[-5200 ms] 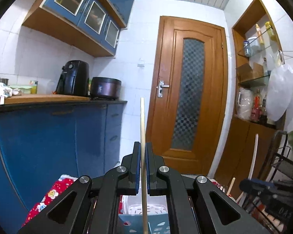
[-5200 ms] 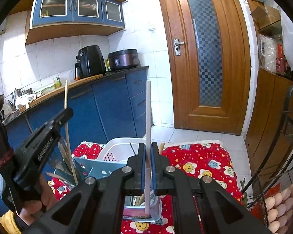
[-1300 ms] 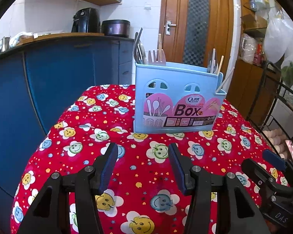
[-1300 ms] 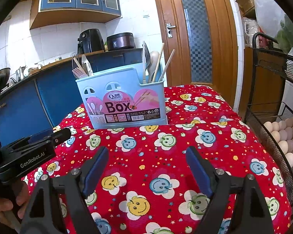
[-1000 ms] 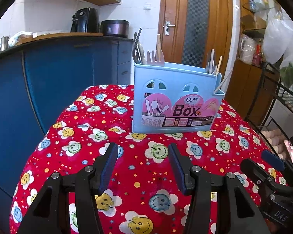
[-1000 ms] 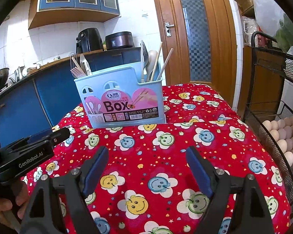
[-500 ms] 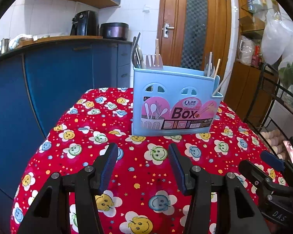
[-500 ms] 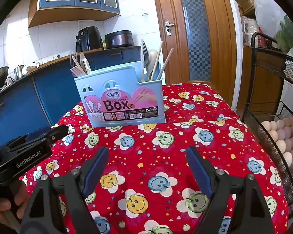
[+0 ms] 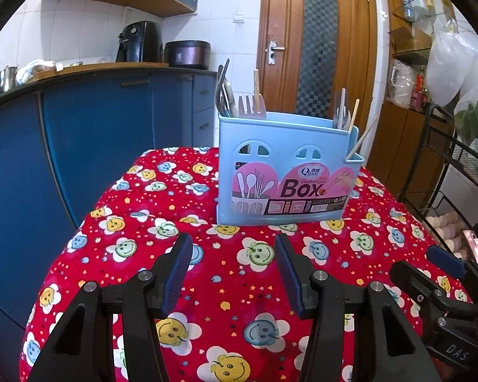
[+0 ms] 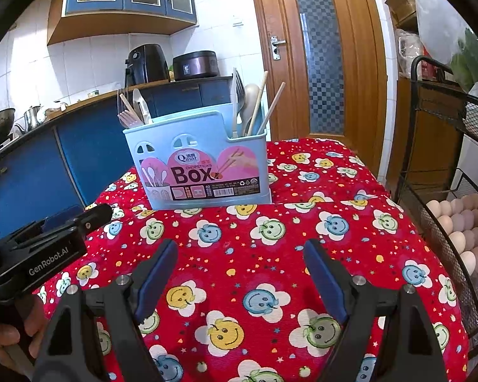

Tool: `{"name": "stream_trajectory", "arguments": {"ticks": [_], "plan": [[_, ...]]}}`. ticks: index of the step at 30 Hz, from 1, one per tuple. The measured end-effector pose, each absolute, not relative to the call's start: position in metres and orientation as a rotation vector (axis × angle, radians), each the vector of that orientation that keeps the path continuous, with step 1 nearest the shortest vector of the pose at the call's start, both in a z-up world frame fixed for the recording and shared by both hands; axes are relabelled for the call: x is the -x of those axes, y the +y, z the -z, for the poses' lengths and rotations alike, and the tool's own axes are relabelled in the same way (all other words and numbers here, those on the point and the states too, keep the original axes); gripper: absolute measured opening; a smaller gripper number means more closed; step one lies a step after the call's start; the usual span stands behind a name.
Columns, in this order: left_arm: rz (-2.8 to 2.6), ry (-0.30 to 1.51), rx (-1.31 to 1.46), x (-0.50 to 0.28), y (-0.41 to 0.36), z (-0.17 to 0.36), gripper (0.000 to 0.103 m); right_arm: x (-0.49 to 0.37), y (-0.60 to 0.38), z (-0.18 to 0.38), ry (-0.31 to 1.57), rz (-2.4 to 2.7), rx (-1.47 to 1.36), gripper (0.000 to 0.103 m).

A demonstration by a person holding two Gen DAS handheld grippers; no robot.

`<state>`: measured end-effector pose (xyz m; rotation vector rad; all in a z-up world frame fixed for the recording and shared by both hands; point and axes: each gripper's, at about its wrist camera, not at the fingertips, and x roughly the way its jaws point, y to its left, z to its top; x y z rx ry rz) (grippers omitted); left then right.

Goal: Organize utensils

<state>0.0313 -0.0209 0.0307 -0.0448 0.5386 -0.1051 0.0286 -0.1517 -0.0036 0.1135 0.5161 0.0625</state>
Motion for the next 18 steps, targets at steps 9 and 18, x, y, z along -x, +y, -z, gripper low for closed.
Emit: {"name": "stream_trajectory", "arguments": {"ticks": [9,18], "plan": [[0.104,0.532,0.042,-0.0298,-0.0211,-0.0326,0.055,-0.0281,-0.1523,0.0026,0.515,-0.063,-0.111,0.083],[0.104,0.53,0.042,-0.0293,-0.0209,-0.0329,0.055,-0.0281,-0.1516,0.0009,0.517,-0.064,-0.109,0.083]]}}
